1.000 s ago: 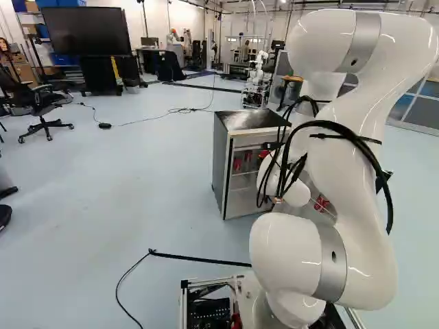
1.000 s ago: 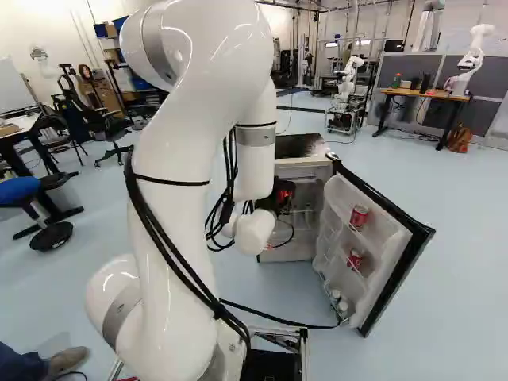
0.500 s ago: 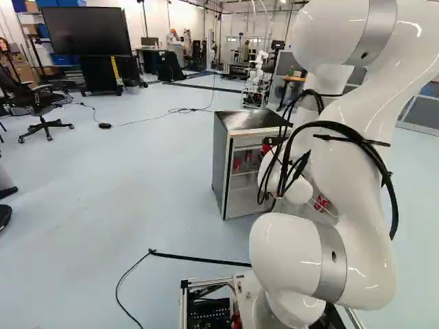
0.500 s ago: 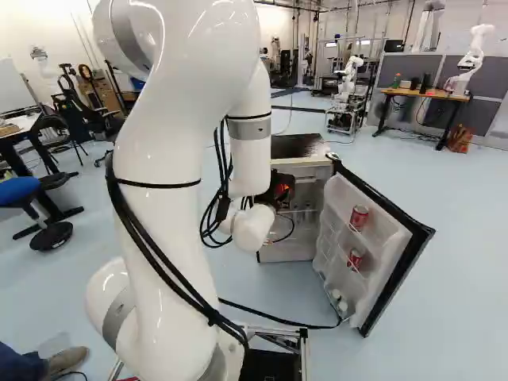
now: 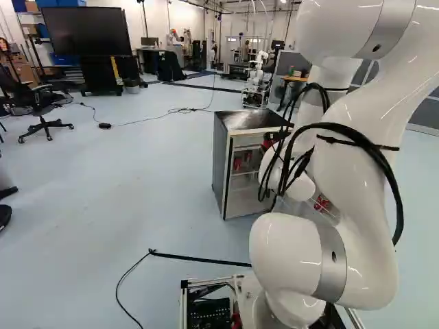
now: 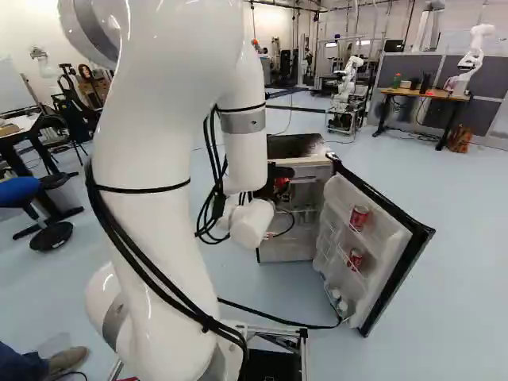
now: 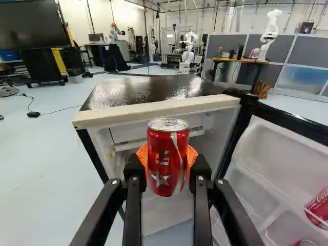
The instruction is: Grab a drink from the fridge
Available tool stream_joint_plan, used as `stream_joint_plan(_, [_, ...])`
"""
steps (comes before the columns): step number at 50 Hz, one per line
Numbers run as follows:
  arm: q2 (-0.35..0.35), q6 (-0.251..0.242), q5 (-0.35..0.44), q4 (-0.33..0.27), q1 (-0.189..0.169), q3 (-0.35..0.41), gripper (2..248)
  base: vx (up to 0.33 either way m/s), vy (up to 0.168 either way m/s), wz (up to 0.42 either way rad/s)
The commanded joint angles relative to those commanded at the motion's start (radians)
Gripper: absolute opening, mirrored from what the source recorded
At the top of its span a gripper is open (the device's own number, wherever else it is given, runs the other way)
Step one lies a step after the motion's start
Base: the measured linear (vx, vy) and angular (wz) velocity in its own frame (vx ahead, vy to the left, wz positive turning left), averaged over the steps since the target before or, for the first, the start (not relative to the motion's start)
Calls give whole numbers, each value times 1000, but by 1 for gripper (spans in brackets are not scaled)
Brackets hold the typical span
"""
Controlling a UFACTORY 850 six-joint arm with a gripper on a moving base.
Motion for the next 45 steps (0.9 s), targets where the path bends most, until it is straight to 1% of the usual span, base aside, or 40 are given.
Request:
stream_joint_plan(23, [64, 0, 0, 0, 3, 5, 92, 0, 0, 0])
stream_joint_plan(45, [85, 0, 0, 0, 16, -39, 92, 0, 0, 0])
